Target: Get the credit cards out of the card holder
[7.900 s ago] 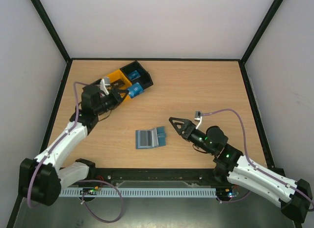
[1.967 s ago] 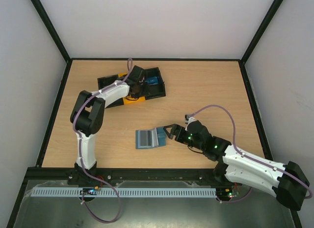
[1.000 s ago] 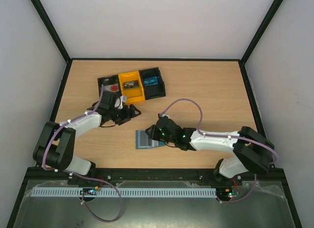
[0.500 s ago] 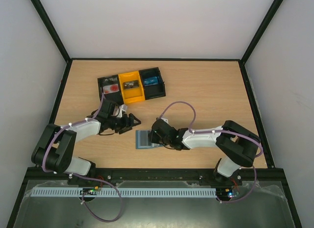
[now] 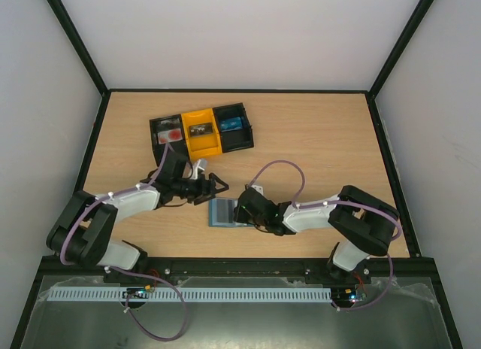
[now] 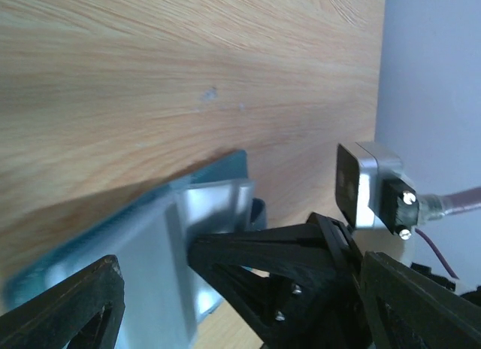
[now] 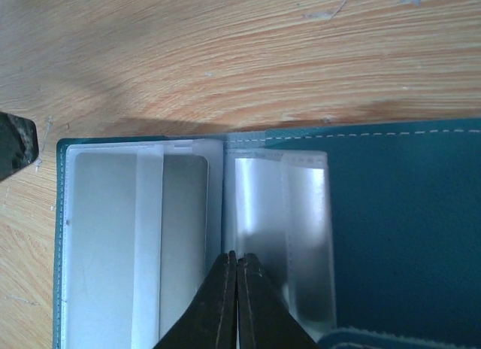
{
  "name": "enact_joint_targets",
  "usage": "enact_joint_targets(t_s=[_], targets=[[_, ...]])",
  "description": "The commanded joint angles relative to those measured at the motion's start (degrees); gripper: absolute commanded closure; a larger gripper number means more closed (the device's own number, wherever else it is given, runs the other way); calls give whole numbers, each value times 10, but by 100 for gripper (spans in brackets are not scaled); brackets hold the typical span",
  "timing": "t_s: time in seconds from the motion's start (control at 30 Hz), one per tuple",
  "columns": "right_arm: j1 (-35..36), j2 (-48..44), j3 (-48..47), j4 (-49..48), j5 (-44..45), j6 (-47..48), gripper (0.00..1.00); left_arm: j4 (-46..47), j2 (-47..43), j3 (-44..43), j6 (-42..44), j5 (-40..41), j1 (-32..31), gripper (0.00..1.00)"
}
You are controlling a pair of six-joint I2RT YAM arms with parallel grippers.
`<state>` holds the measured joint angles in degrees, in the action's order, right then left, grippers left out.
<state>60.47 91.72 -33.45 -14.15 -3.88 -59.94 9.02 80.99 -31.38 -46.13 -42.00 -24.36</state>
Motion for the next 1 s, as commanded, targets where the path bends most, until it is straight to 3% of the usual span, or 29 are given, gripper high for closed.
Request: enact_joint_targets(t_s=[0.0,0.5,0.97], targets=[[3,-2,29,-8,19,-1,97,43,-1,1,-38,-8,-32,13],[3,-63,30,-24,-10,9,93,27,-12,17,-39,45,-41,13],[3,6,6,-31,-22,-4,92,27,-8,22,-38,34,-39,13]])
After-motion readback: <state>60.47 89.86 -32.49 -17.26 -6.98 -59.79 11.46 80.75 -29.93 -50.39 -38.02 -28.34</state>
